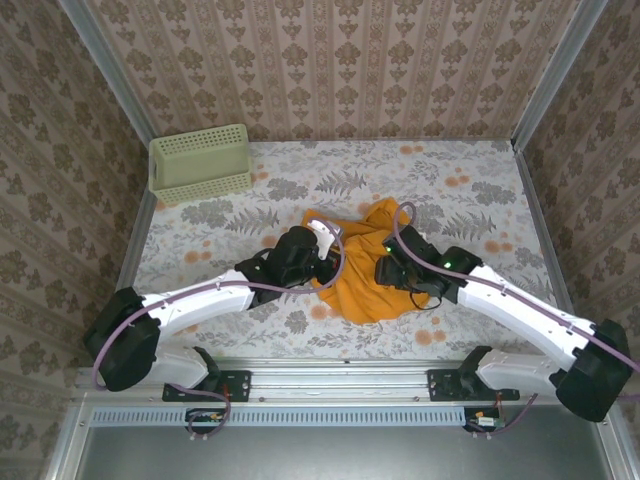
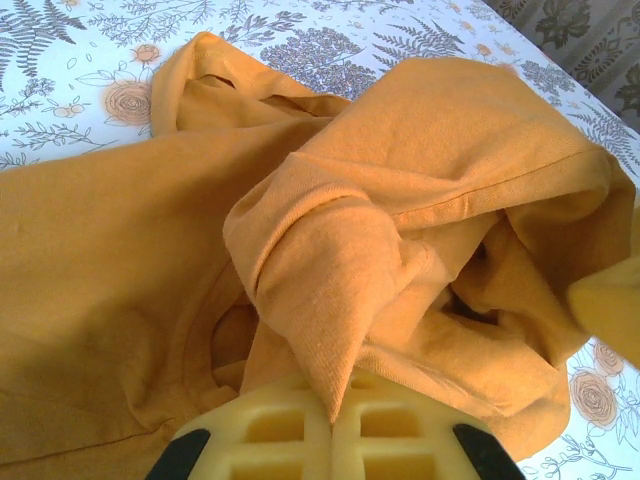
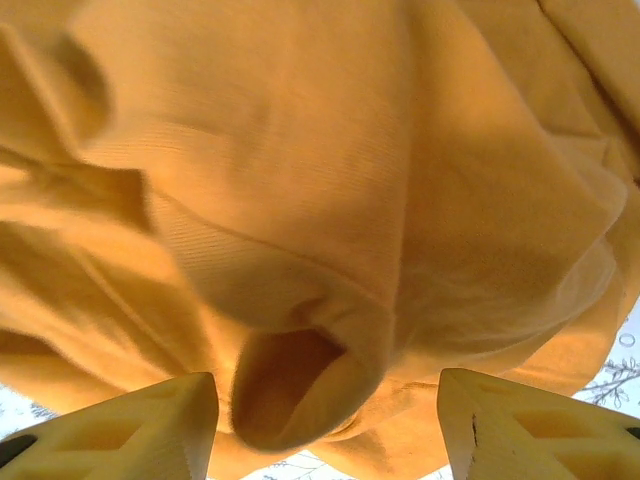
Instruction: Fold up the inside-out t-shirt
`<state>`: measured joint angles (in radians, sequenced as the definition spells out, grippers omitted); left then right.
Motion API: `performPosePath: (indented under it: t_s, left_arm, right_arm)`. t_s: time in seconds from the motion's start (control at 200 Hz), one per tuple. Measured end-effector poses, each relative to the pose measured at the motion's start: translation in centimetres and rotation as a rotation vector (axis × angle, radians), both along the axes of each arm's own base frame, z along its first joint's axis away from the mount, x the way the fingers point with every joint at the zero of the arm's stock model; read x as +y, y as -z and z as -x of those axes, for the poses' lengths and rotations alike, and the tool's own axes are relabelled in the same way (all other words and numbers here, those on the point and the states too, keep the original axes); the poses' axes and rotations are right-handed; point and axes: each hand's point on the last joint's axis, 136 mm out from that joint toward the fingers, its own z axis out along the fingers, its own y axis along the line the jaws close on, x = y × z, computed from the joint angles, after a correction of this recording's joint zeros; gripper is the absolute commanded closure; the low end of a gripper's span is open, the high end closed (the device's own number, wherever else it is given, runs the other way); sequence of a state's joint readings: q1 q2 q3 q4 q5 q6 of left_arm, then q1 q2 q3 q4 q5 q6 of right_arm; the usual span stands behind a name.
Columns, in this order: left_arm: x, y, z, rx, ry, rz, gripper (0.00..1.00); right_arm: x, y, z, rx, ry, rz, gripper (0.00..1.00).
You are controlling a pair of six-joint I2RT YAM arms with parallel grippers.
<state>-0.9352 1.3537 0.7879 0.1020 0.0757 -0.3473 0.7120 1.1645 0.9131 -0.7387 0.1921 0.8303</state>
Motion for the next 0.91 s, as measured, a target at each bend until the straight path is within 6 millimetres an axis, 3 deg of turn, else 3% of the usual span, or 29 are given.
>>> performPosePath:
  t_s: [0.06, 0.125, 0.225, 0.345, 0.545, 0.64, 0.74, 0.815, 0.905]
  left_arm:
    - [0.0, 0.0, 0.0, 0.0, -0.001, 0.0, 1.0]
    - [0.0, 0.0, 0.0, 0.0, -0.001, 0.0, 1.0]
    - [0.3, 0.2, -0.2, -0.001, -0.016, -0.012, 1.0]
    - [1.9, 0.9, -1.7, 0.02, -0.078, -0.04, 1.0]
    - [6.0, 1.5, -5.6, 0.064, -0.235, -0.042, 1.0]
    - [6.0, 1.9, -5.6, 0.079, -0.231, -0.047, 1.0]
    - [5.5, 3.2, -5.3, 0.112, -0.21, -0.072, 1.0]
    - [5.2, 4.0, -4.7, 0.132, -0.188, -0.097, 0.83]
    - [4.2, 4.2, -3.5, 0.119, -0.123, -0.13, 0.54]
  right_arm:
    - [0.1, 0.8, -0.2, 0.022, 0.013, 0.014, 0.56]
    - [0.1, 1.6, -0.5, 0.034, 0.017, 0.036, 0.75]
    - [-0.3, 1.5, -1.1, 0.032, 0.026, 0.045, 1.0]
    - [-0.8, -0.3, -2.0, -0.011, 0.013, -0.03, 1.0]
    - [0.4, -6.6, -1.3, -0.216, -0.12, -0.328, 1.0]
    - [1.4, -6.5, -0.6, -0.239, -0.181, -0.41, 1.0]
    - [1.2, -3.9, -0.5, -0.186, -0.169, -0.4, 1.0]
    - [0.5, -2.0, -0.8, -0.139, -0.135, -0.363, 1.0]
    - [0.1, -1.5, -1.0, -0.132, -0.13, -0.337, 1.0]
